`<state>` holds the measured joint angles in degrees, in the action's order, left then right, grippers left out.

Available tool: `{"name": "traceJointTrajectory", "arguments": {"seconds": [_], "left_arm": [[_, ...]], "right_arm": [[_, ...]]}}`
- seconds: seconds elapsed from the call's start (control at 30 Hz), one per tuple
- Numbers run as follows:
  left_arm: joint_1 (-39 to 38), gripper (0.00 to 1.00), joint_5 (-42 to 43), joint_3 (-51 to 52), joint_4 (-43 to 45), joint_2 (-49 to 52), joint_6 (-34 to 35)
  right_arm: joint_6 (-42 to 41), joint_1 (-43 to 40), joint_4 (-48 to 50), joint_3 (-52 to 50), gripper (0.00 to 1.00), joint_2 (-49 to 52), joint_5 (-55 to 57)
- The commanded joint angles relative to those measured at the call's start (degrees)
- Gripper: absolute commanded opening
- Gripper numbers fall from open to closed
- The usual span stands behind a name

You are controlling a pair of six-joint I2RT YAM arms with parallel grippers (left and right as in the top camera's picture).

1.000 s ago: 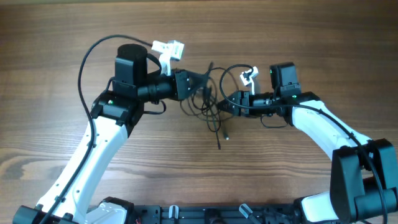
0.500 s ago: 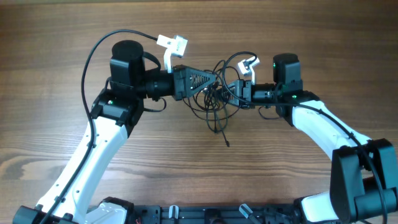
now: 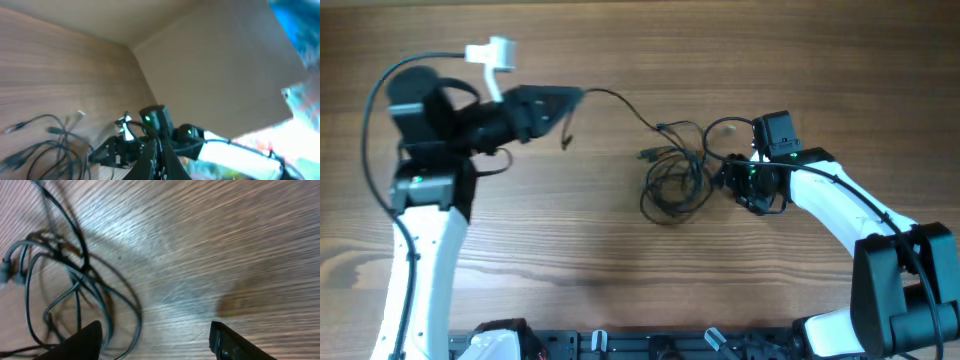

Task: Untangle cables

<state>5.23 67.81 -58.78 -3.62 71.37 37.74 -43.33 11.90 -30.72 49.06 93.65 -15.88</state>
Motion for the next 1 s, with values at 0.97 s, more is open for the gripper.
{"name": "traceJointTrajectory", "arguments": {"seconds": [0.97], "left_arm": [[1.1,0.41,-44.9,-0.4,-31.7,8.1,-12.5]], "right_arm": [[23.8,3.0,7.7,0.0,0.75,0.7,-30.1]]}}
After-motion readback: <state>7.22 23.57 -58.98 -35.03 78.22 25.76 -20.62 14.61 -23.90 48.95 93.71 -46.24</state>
